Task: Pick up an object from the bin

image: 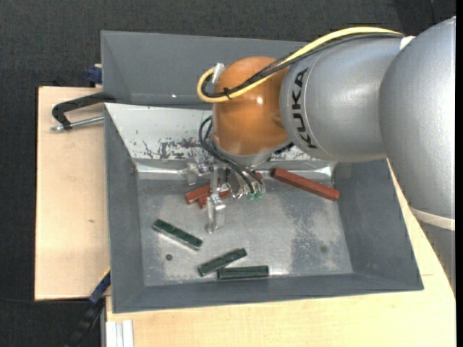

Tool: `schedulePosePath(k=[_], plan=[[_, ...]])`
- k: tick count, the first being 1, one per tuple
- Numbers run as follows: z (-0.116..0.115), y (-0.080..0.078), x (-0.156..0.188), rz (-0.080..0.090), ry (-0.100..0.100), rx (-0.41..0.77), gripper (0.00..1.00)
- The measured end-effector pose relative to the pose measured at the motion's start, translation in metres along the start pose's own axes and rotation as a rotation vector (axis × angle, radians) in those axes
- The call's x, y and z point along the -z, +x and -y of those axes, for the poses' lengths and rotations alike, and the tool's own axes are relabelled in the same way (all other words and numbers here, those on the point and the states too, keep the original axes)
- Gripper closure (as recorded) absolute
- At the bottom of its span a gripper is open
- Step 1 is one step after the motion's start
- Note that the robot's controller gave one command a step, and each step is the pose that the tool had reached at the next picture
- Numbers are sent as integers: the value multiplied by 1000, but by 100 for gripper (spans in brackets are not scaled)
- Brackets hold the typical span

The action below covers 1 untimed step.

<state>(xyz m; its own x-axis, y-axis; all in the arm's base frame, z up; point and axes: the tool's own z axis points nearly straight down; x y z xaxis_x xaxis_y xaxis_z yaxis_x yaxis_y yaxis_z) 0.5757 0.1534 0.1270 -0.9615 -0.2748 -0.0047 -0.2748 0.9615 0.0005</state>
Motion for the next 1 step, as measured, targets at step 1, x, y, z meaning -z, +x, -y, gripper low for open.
schedulePosePath(k=[1], plan=[[6,11,-32,-6,-1,169,0]])
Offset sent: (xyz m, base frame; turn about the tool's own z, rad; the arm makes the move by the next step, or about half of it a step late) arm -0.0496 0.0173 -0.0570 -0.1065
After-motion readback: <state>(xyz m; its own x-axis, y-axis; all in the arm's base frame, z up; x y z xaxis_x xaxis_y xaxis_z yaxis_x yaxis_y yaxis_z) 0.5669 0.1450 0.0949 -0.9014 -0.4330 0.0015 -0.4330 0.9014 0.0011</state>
